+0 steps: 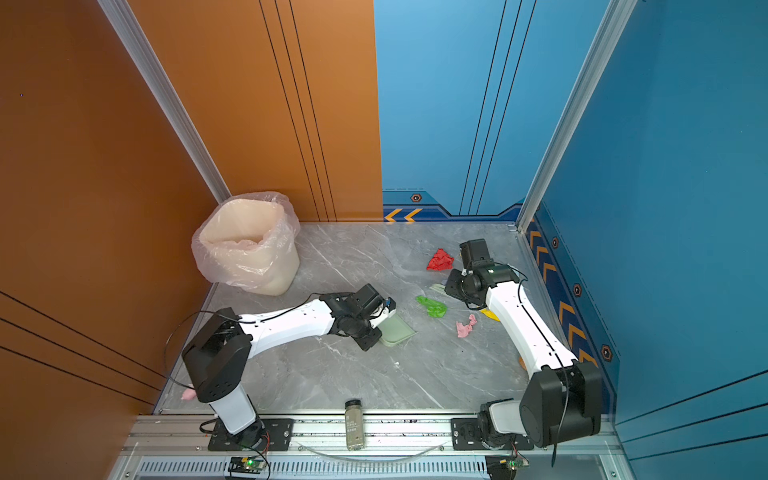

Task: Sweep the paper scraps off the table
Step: 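Sweep the green paper with the brush in the right gripper into the dustpan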

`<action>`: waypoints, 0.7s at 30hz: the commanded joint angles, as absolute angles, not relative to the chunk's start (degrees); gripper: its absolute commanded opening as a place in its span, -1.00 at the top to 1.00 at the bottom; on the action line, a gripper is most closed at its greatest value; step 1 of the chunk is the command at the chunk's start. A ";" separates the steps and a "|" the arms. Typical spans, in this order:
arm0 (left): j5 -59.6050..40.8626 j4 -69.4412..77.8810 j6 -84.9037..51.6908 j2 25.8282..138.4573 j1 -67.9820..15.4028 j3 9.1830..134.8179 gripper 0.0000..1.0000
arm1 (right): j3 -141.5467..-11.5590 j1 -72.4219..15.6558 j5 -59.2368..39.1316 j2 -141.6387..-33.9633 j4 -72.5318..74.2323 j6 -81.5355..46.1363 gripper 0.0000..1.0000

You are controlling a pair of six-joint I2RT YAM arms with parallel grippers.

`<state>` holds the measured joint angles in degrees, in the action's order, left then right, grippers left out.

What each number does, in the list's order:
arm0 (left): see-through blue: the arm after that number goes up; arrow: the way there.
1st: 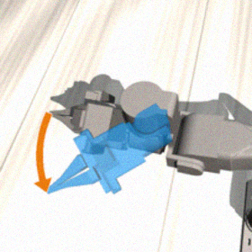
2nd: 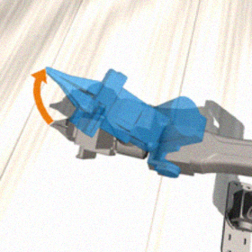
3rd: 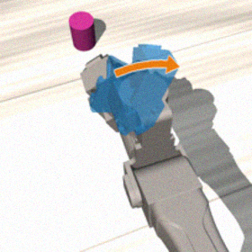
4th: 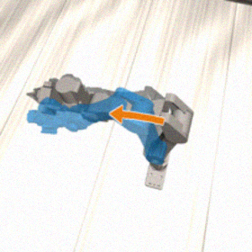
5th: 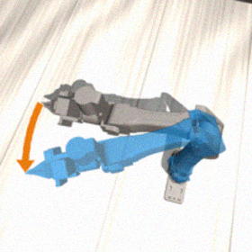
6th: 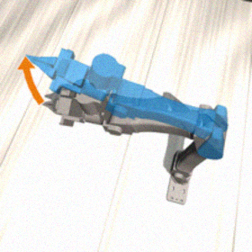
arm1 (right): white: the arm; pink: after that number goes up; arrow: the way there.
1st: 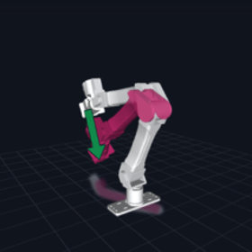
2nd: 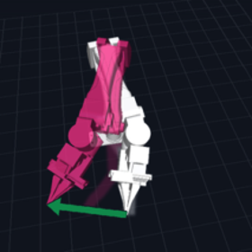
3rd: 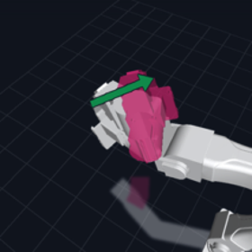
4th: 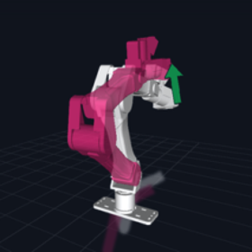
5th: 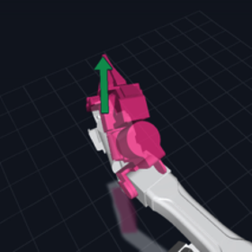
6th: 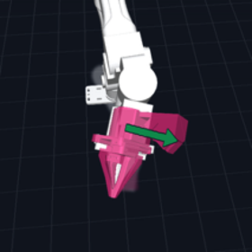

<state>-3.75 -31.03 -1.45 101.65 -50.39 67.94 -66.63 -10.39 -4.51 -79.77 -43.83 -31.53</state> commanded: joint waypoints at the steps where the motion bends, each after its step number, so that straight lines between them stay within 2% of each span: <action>1: -2.57 -31.82 0.04 103.90 -52.06 70.68 1.00 | -66.30 -10.45 -1.80 -81.59 -43.74 -30.05 1.00; 9: -2.29 -32.08 -0.04 108.63 -53.80 74.00 1.00 | -66.20 -11.99 0.17 -84.62 -44.90 -27.93 1.00; 21: -0.50 -32.08 -1.17 111.79 -53.95 76.14 1.00 | -66.12 -20.02 1.29 -87.83 -49.92 -23.79 1.00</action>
